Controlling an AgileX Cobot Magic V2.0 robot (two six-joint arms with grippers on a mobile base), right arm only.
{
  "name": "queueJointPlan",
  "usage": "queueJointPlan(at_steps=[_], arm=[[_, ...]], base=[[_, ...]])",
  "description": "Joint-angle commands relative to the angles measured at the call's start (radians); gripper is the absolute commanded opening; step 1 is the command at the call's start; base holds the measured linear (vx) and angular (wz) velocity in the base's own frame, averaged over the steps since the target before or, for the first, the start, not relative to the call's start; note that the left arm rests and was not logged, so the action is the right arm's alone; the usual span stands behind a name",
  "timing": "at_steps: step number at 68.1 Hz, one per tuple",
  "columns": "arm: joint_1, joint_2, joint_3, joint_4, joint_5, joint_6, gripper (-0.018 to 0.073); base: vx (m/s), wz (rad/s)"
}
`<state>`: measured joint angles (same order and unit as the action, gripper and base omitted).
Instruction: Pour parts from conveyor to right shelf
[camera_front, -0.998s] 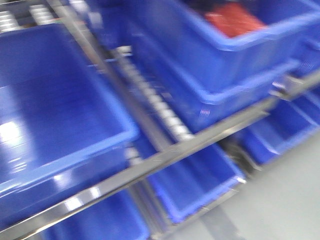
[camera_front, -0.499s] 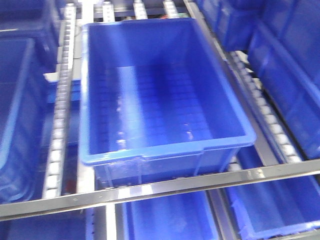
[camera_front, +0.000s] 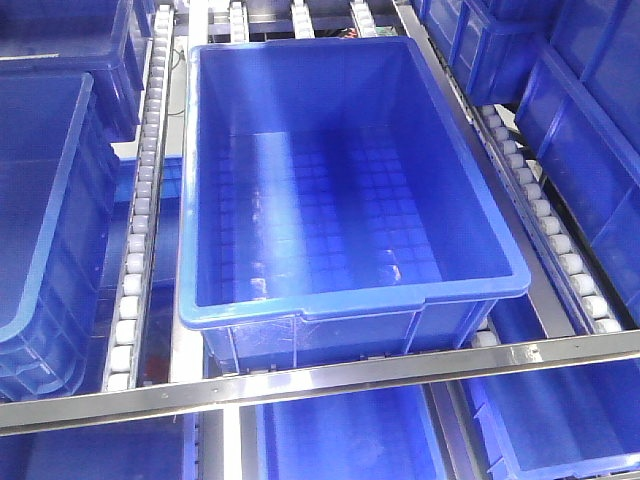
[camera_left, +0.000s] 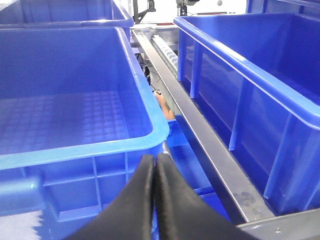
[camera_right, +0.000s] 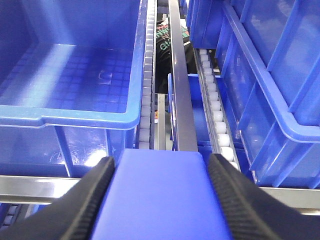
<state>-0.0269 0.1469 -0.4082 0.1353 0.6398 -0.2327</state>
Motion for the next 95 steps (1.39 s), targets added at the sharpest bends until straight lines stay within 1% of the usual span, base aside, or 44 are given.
queueJointPlan(at_steps=[1, 22, 51, 95], arm=[[-0.001, 0.014, -0.027, 0.005, -0.072, -0.004, -0.0006], [-0.001, 0.014, -0.027, 0.005, -0.072, -0.004, -0.0006], [-0.001, 0.014, -0.027, 0.005, -0.072, -0.004, -0.0006], [-0.001, 0.014, -0.027, 0.005, -0.073, -0.004, -0.0006]], base=[[0.00, 0.01], [0.06, 0.03], [0.15, 0.20], [0.10, 0.01]])
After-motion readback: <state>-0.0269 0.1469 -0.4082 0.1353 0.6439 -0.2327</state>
